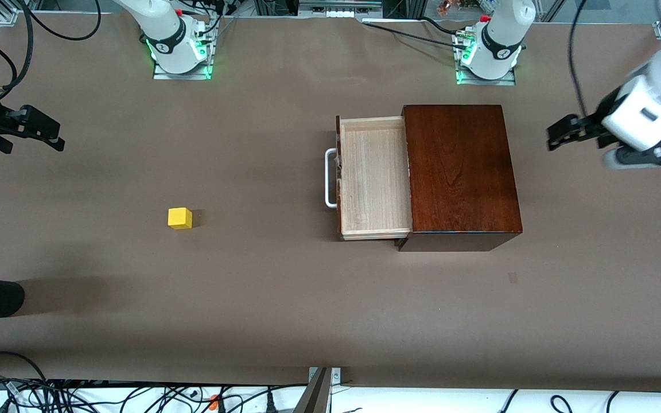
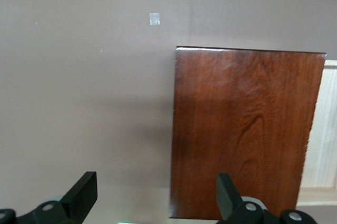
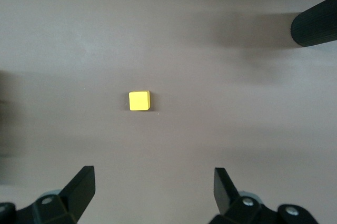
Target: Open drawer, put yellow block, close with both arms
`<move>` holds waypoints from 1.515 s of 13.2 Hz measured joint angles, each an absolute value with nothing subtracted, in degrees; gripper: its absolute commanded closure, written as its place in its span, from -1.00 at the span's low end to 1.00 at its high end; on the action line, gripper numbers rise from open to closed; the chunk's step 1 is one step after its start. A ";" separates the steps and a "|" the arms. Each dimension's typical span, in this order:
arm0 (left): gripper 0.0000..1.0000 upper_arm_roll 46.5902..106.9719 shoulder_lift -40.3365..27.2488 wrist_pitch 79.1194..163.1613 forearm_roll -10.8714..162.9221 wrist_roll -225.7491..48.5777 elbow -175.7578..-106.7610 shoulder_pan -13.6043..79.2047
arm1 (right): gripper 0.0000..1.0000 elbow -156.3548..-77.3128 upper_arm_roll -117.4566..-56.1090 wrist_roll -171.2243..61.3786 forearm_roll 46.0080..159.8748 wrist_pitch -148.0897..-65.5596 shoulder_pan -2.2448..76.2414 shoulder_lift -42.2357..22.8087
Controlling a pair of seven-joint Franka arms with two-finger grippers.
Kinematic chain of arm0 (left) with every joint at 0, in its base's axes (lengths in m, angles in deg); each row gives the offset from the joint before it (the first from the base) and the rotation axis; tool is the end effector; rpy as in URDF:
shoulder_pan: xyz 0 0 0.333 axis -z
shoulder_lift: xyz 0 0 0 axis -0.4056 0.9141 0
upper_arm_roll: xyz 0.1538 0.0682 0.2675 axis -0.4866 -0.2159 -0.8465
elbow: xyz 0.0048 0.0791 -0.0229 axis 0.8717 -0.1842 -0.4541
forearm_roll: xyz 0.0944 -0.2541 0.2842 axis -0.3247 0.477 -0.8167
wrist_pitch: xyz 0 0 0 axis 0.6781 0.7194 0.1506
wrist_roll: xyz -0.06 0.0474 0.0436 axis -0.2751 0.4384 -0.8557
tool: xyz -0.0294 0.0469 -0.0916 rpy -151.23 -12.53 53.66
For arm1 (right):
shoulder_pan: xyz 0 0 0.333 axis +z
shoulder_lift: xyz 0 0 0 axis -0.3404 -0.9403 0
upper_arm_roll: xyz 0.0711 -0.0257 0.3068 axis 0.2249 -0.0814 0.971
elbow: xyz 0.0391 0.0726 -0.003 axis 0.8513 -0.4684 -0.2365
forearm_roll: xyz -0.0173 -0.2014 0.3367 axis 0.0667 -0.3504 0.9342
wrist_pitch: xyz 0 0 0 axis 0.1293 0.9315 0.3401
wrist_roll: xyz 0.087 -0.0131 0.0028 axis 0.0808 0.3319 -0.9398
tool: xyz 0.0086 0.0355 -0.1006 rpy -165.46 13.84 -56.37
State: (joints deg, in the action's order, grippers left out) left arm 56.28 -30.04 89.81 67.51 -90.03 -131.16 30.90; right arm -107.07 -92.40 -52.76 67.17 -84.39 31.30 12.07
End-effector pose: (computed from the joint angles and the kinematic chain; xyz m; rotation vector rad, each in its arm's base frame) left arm 0.5546 -0.0472 0.6022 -3.1315 -0.0867 0.1640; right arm 0.5691 0.0072 0.6202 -3.1263 -0.0867 -0.0605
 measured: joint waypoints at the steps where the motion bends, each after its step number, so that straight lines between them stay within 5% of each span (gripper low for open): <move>1: -1.00 55.09 -30.87 89.81 67.52 -88.34 -131.53 31.02 | -1.00 -107.07 -92.40 -52.76 67.17 -84.39 31.30 12.07; 10: -1.00 54.62 -31.70 89.93 67.52 -83.81 -131.34 31.87 | -1.00 -107.21 -92.20 -52.80 67.17 -85.42 31.46 8.57; 15: -1.00 54.67 -31.68 90.19 67.52 -83.40 -131.13 32.10 | -1.00 -107.81 -91.80 -55.44 67.22 -86.09 33.04 1.29; 20: -1.00 54.68 -31.53 90.24 67.52 -83.30 -131.01 32.13 | -1.00 -114.06 -91.10 -55.51 69.64 -102.03 34.24 -7.50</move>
State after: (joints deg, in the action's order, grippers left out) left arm 54.68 -31.53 90.24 67.52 -83.30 -131.01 32.13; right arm -114.06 -91.10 -55.51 69.64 -102.03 34.24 -7.50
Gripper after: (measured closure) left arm 0.000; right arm 0.000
